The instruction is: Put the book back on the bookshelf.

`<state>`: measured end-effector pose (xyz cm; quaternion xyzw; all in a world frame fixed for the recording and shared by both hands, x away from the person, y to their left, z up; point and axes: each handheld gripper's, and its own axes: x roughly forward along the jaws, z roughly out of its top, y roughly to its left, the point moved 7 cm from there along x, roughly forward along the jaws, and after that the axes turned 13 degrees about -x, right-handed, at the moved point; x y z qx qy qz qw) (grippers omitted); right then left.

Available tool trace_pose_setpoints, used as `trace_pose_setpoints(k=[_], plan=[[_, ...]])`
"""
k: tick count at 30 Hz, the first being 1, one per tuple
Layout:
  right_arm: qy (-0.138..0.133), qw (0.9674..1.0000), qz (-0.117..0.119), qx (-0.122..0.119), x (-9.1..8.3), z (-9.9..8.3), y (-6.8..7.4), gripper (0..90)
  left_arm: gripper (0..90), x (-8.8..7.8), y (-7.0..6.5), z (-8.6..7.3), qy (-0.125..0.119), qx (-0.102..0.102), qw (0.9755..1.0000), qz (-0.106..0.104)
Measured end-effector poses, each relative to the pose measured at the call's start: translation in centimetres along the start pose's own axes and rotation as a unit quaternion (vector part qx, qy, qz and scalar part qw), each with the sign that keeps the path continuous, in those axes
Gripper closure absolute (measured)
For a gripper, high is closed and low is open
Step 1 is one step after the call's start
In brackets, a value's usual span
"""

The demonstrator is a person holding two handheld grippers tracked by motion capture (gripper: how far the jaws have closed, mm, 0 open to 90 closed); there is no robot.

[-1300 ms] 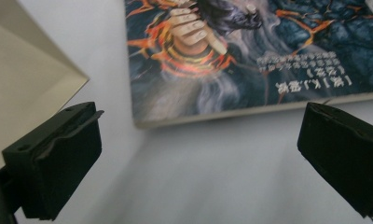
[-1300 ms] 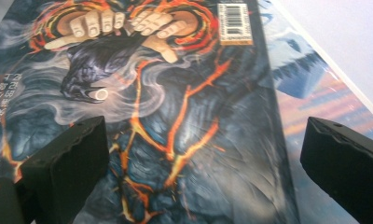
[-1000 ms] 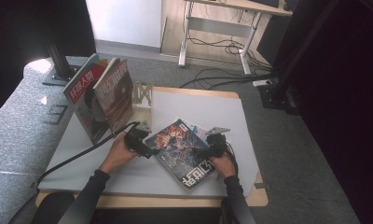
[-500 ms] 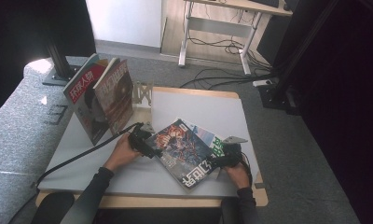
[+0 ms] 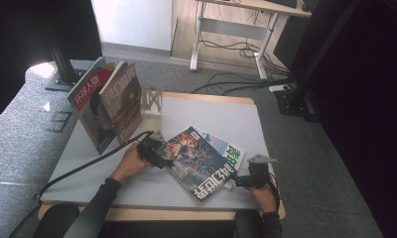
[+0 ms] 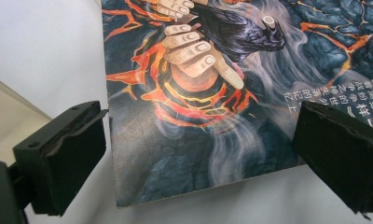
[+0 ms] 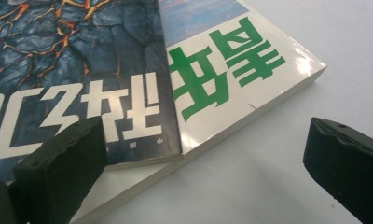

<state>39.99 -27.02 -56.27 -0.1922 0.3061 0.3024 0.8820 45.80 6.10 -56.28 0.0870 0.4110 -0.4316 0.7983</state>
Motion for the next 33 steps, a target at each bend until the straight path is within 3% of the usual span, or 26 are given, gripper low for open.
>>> trace_pose_setpoints(k=[5,8,16,27,33], plan=[[0.006,1.0000,0.008,-0.002,-0.2,-0.2,0.4,0.0,4.1,0.0,-0.2,-0.1,0.000,0.002,1.0000,0.001],[0.025,0.9995,0.007,-0.018,-0.2,-0.6,0.5,0.0,4.2,0.0,-0.2,-0.1,0.000,0.002,1.0000,0.002],[0.022,0.9997,0.011,-0.006,-0.1,-0.7,0.4,0.0,4.2,-0.2,-0.4,-0.3,0.009,-0.002,0.9999,0.011],[0.023,0.9996,-0.009,0.009,0.7,-0.2,-0.8,0.0,0.0,-0.8,-1.4,-1.9,0.041,0.004,0.9989,0.021],[0.021,0.9993,-0.019,0.023,1.4,0.0,-1.9,0.0,0.0,-1.4,-2.2,-3.0,0.039,-0.008,0.9992,0.008]])
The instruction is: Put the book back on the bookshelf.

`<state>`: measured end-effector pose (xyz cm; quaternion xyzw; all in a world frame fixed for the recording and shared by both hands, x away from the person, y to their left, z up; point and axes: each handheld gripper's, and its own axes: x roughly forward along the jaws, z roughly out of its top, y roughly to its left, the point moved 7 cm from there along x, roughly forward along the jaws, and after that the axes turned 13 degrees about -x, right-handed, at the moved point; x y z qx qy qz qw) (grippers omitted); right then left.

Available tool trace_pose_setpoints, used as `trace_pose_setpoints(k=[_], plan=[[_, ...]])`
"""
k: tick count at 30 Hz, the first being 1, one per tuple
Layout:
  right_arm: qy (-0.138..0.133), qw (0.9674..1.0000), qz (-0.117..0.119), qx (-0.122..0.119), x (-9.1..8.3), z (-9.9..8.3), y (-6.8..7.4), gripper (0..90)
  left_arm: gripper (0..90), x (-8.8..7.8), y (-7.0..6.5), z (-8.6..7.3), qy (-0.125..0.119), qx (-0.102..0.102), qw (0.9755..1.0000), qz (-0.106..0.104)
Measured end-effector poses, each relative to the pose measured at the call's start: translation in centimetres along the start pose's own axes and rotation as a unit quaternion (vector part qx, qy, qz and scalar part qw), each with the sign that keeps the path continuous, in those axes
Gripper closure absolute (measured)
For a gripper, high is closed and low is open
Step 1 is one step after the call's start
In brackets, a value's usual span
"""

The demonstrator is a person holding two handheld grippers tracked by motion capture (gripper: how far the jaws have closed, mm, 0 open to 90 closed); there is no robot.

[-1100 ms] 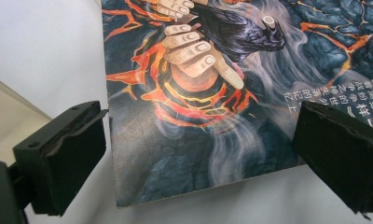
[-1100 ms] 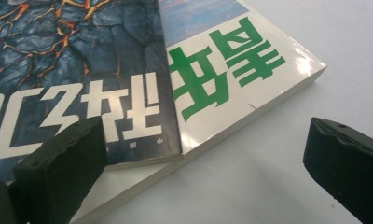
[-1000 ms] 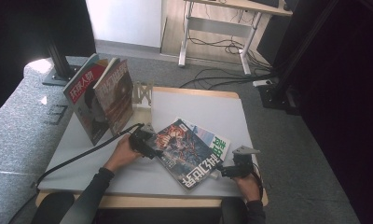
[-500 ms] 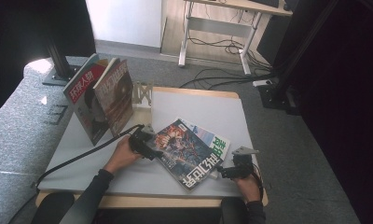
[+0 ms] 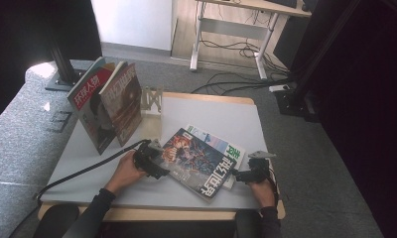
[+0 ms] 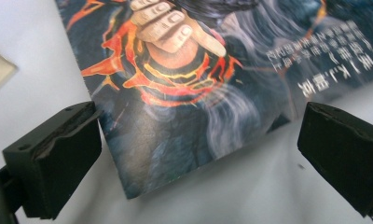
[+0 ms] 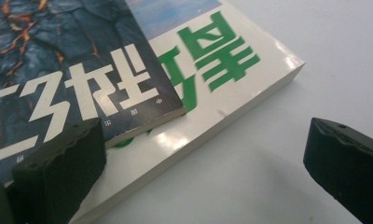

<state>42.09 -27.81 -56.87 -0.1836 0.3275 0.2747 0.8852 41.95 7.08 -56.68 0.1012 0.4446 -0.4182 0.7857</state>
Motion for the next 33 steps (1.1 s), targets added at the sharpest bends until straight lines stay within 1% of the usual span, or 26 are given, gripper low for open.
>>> trace_pose_setpoints(k=[6,11,12,15,18,20,25,28,30,33], plan=[[0.006,0.9998,-0.019,0.002,1.2,1.1,-1.2,0.0,0.0,-0.6,-0.9,-1.2,0.002,-0.008,0.9998,-0.017],[0.007,0.9997,-0.023,0.011,2.5,2.0,-2.2,0.0,0.0,-1.0,-1.6,-1.9,-0.012,-0.013,0.9995,-0.026],[0.007,0.9997,-0.022,0.011,2.7,2.2,-2.3,0.0,0.0,-1.0,-1.8,-2.0,-0.014,-0.014,0.9995,-0.025],[0.010,0.9996,-0.024,0.008,3.2,2.6,-2.7,0.0,0.0,-0.9,-2.0,-2.3,-0.012,-0.014,0.9995,-0.025],[0.009,0.9995,-0.029,0.013,3.7,3.0,-3.1,0.0,0.0,-0.8,-2.4,-2.7,-0.008,-0.010,0.9996,-0.024],[0.009,0.9994,-0.028,0.018,4.1,3.3,-3.3,0.0,0.0,-0.7,-2.8,-3.0,-0.006,-0.009,0.9997,-0.024],[0.008,0.9991,-0.035,0.022,4.9,3.9,-3.9,0.0,0.0,-0.6,-4.0,-3.6,-0.006,-0.006,0.9995,-0.032],[0.006,0.9990,-0.039,0.023,5.4,4.3,-4.2,0.0,0.0,-0.7,-4.5,-3.9,-0.004,0.000,0.9994,-0.035],[0.002,0.9990,-0.034,0.028,5.6,4.4,-4.3,0.0,0.0,-0.7,-4.5,-4.0,-0.004,0.003,0.9992,-0.039],[-0.004,0.9992,-0.030,0.026,5.5,4.2,-4.2,0.0,0.0,-1.0,-4.3,-3.8,-0.002,0.010,0.9988,-0.048]])
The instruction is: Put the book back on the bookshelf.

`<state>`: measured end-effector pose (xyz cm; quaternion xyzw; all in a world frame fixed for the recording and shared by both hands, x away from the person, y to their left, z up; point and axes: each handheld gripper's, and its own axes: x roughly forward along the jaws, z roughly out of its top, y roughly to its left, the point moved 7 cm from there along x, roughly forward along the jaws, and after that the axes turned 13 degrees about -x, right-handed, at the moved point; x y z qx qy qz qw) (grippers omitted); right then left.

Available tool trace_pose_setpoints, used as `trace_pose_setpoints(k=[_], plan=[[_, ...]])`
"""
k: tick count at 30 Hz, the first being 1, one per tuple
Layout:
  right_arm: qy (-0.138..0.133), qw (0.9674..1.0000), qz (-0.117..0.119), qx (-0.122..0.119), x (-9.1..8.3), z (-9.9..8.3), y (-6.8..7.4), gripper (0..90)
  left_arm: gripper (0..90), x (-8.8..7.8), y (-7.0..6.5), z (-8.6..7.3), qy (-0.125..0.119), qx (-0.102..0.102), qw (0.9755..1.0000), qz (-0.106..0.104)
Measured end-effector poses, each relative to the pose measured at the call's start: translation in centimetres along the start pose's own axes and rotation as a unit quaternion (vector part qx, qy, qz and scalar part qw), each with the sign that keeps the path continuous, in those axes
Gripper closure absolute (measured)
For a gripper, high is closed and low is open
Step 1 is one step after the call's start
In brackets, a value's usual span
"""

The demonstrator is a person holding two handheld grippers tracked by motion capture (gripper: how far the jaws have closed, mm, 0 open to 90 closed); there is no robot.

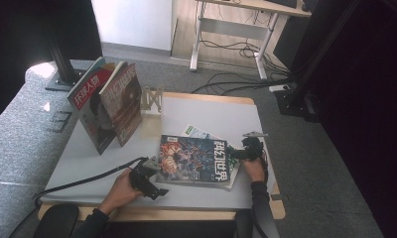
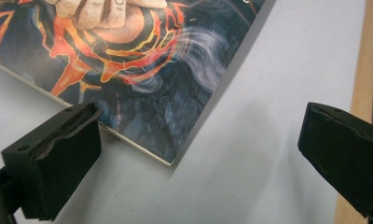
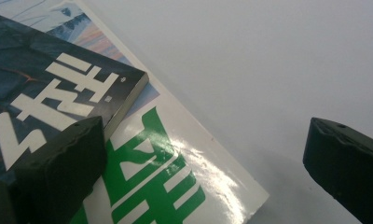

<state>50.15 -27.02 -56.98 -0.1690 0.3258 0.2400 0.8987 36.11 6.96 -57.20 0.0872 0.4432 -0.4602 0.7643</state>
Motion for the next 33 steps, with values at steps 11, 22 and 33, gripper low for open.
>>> trace_pose_setpoints(k=[11,22,33], plan=[[-0.004,0.9997,0.020,-0.013,-1.9,-0.8,1.3,0.0,0.0,-0.7,2.0,2.3,-0.033,0.004,0.9992,0.022],[-0.020,0.9986,0.039,-0.029,-3.7,-0.9,3.5,0.0,0.0,0.9,2.4,5.5,-0.038,0.019,0.9988,0.025],[-0.017,0.9954,0.077,-0.054,-4.4,-1.4,6.6,0.0,0.0,2.5,4.5,8.0,-0.039,0.017,0.9984,0.038]])
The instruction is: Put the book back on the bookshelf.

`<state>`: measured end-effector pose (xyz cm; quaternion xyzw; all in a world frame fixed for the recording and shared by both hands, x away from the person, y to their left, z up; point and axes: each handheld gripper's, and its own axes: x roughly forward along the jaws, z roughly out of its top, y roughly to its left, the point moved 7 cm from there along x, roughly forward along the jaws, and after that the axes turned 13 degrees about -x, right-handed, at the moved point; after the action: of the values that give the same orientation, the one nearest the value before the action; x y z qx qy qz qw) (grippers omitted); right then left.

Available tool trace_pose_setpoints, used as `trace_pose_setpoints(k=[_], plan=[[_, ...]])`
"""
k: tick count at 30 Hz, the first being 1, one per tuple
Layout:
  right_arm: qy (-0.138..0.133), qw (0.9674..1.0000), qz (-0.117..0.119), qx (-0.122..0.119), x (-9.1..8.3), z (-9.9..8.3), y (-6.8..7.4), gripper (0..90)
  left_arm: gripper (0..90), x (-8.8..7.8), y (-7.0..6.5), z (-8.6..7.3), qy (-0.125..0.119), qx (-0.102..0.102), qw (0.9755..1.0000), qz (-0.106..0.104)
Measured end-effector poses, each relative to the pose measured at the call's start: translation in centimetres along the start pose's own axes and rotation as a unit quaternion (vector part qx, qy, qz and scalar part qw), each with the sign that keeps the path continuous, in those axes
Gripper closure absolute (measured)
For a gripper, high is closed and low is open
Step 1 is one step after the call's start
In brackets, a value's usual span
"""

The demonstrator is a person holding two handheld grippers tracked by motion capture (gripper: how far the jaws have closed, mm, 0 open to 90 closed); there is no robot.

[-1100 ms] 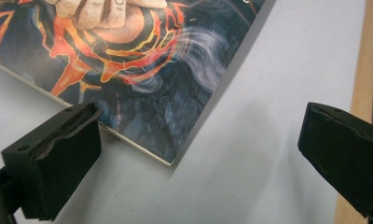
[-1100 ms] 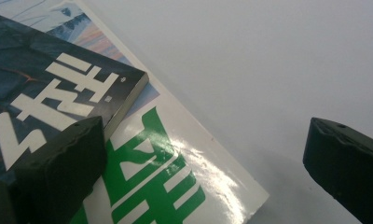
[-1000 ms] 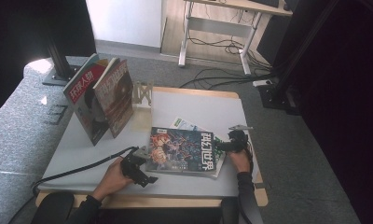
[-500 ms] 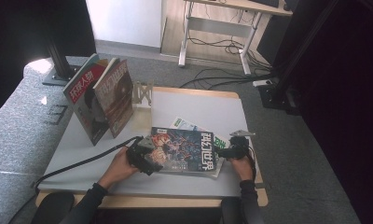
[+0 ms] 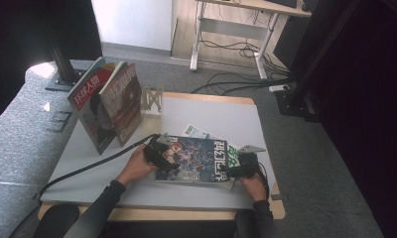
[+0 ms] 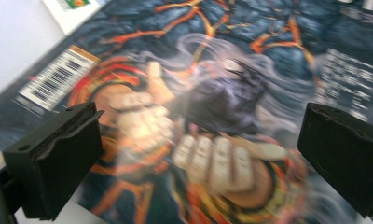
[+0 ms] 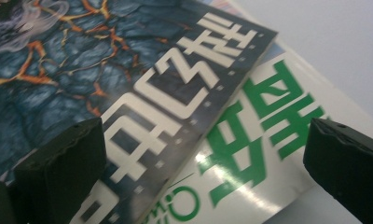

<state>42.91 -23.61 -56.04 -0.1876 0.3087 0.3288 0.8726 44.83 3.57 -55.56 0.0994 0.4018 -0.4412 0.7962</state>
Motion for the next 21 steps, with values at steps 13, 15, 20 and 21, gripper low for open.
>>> trace_pose_setpoints(k=[13,15,20,21], plan=[[-0.001,0.9998,0.018,-0.003,-1.2,-1.2,1.8,0.0,0.0,1.5,2.5,2.4,-0.008,-0.010,0.9998,0.017],[-0.002,0.9998,0.020,-0.004,-1.5,-1.4,2.0,0.0,0.0,1.6,3.0,2.6,-0.011,-0.014,0.9997,0.016],[-0.004,0.9996,0.028,-0.003,-2.0,-1.7,2.5,0.0,0.0,2.0,3.4,3.1,-0.007,-0.010,0.9996,0.024],[-0.006,0.9996,0.028,-0.003,-2.0,-1.8,2.6,0.0,0.0,2.1,3.4,3.2,-0.007,-0.012,0.9996,0.024]])
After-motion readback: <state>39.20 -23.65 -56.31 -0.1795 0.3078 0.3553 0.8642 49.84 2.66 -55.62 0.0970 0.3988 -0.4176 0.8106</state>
